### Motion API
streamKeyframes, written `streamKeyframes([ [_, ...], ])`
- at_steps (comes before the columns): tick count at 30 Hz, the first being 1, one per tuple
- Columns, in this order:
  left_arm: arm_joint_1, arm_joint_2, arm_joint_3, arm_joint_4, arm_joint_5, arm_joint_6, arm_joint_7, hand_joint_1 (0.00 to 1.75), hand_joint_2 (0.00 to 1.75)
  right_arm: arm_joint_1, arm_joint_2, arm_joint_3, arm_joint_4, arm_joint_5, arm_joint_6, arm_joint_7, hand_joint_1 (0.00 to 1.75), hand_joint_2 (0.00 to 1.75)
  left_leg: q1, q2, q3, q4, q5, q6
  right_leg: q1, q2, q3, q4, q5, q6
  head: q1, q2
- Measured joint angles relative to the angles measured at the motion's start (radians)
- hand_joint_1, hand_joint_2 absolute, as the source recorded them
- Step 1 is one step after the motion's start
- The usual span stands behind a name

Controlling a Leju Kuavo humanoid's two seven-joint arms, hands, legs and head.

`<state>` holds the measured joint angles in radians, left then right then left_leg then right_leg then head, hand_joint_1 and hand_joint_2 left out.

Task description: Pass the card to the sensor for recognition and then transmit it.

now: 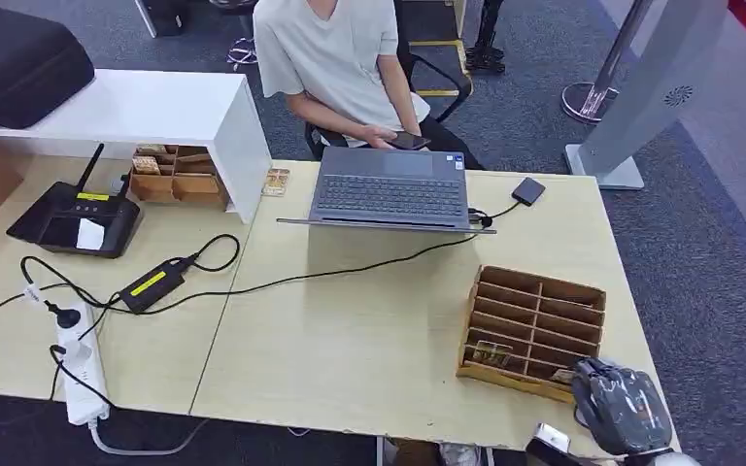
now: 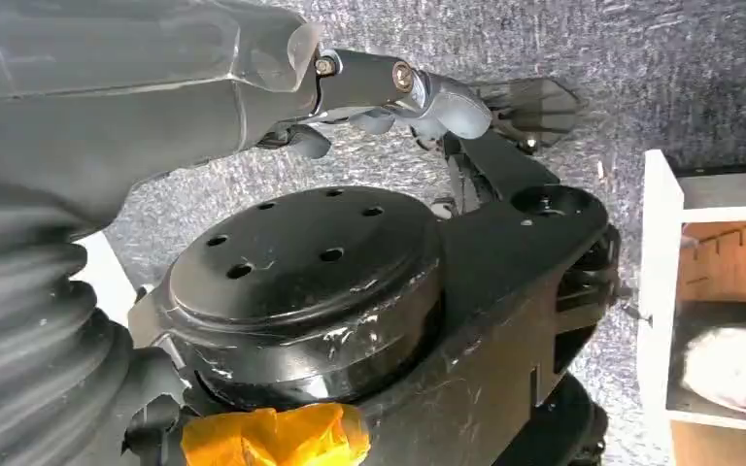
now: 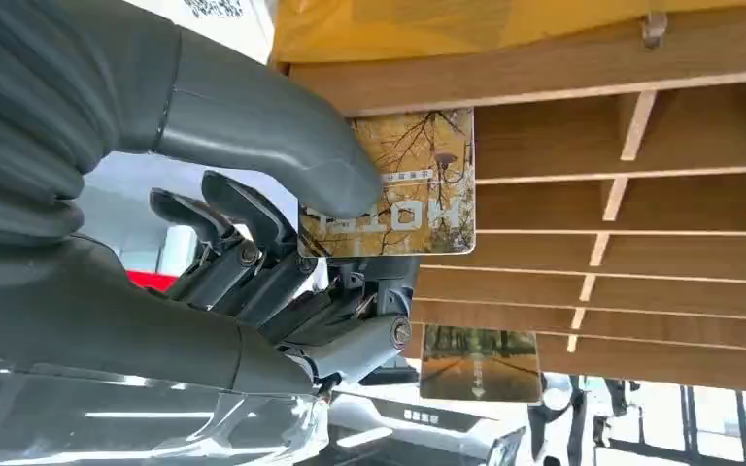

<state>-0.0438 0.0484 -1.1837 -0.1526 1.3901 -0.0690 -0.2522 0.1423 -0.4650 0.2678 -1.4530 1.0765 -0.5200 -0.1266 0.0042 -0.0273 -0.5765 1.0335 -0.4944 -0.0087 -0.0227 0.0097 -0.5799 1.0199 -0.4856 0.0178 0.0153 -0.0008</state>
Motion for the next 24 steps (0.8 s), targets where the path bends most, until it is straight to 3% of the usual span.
streamKeyframes([
  [4, 0.0, 0.001, -0.004, 0.0, -0.004, -0.002, 0.014, 0.0, 1.75, -0.062, -0.003, 0.002, -0.02, 0.014, -0.013, -0.045, 1.75, 1.75, 0.0, 0.005, -0.001, 0.0, 0.0, 0.0, 0.0, 0.004, -0.001, 0.001, 0.002, -0.002, -0.001, 0.0],
  [8, -0.015, 0.003, -0.019, 0.0, -0.013, -0.011, 0.023, 0.0, 1.75, -0.207, -0.018, 0.008, -0.035, -0.003, -0.004, -0.074, 1.75, 1.75, 0.0, 0.006, 0.0, 0.0, 0.001, 0.0, 0.0, 0.006, 0.0, 0.002, 0.003, -0.001, 0.001, 0.0],
  [10, -0.018, 0.005, -0.029, 0.0, -0.018, -0.013, 0.027, 0.0, 1.75, -0.334, -0.018, 0.018, -0.034, -0.019, 0.014, -0.085, 1.75, 1.75, -0.001, 0.011, 0.001, 0.0, 0.003, -0.001, -0.002, 0.01, -0.004, 0.003, 0.006, -0.003, -0.002, 0.0],
  [13, -0.026, 0.006, -0.037, 0.0, -0.018, -0.013, 0.027, 0.0, 1.75, -0.436, -0.026, 0.024, -0.032, -0.032, 0.026, -0.084, 1.75, 1.75, 0.0, 0.007, 0.001, 0.0, 0.005, -0.001, 0.0, 0.007, -0.002, 0.002, 0.006, -0.002, 0.001, 0.0],
  [18, -0.024, 0.006, -0.046, 0.0, -0.019, -0.015, 0.027, 0.0, 1.75, -0.496, -0.027, 0.044, -0.031, -0.038, 0.021, -0.082, 1.75, 1.75, 0.0, 0.005, -0.001, 0.0, 0.005, -0.001, 0.0, 0.005, -0.003, 0.003, 0.006, -0.002, 0.0, 0.0],
  [24, -0.031, 0.006, -0.063, 0.0, -0.027, -0.026, 0.032, 0.0, 1.75, -0.671, -0.021, 0.108, 0.007, -0.025, 0.063, -0.069, 1.75, 1.75, 0.0, 0.006, -0.002, 0.0, 0.006, -0.001, 0.0, 0.006, -0.004, 0.003, 0.006, -0.002, 0.0, 0.0],
])
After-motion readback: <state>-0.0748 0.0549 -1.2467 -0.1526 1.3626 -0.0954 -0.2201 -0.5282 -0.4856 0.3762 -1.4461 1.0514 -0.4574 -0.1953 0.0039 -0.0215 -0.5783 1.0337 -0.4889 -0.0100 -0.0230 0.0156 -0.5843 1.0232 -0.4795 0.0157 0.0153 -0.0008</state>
